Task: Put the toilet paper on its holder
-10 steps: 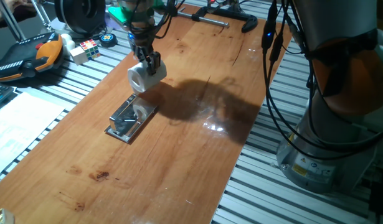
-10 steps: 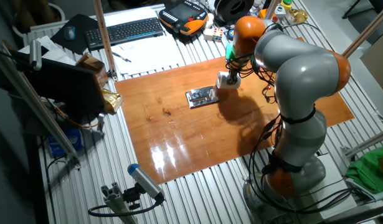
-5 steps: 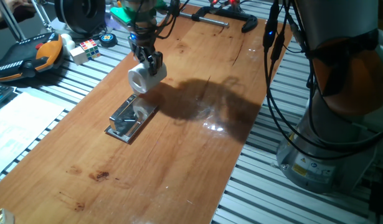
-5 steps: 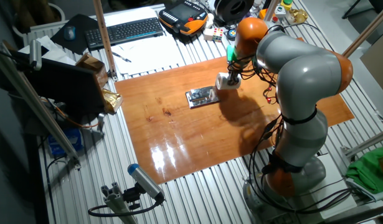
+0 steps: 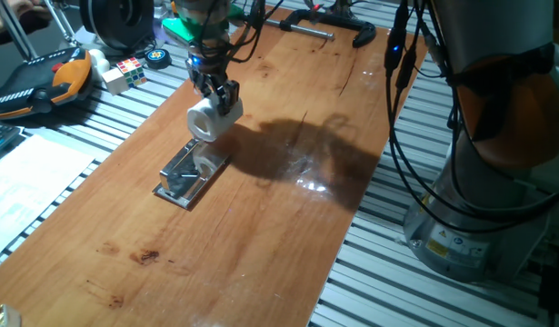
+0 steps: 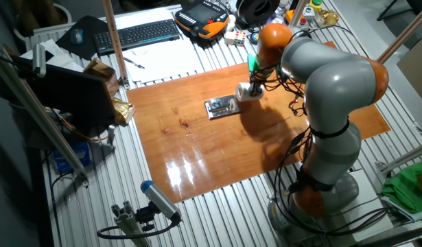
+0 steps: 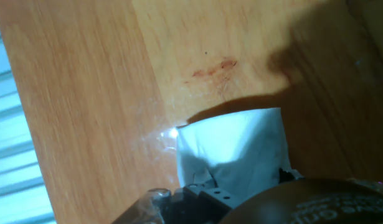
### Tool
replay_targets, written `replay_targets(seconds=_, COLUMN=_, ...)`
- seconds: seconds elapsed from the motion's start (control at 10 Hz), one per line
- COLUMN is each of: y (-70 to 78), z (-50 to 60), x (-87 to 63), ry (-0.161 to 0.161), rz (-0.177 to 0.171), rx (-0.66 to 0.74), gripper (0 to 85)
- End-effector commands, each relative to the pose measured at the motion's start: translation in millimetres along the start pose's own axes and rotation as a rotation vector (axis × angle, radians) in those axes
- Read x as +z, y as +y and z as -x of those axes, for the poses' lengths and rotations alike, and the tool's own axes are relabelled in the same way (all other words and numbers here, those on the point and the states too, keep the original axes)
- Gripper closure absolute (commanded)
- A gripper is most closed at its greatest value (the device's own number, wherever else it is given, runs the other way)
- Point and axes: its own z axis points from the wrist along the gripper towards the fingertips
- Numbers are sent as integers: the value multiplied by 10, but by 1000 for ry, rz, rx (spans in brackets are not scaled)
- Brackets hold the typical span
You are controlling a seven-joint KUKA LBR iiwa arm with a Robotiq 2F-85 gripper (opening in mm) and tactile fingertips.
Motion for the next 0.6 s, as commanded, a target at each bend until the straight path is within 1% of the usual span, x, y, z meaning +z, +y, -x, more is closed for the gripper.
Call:
replay_targets(seconds=0.0, y=-29, z=-16, x=21, ry=5, rz=5, rx=-9, gripper=843)
replay_targets(seconds=0.1, y=-49, z=-39, x=35, ry=8, rz=6, rx=-15, gripper=843)
replay_targets(seconds=0.5, y=-45, z=-72, x=52, ry=23, rz=8, rx=-65, gripper=843)
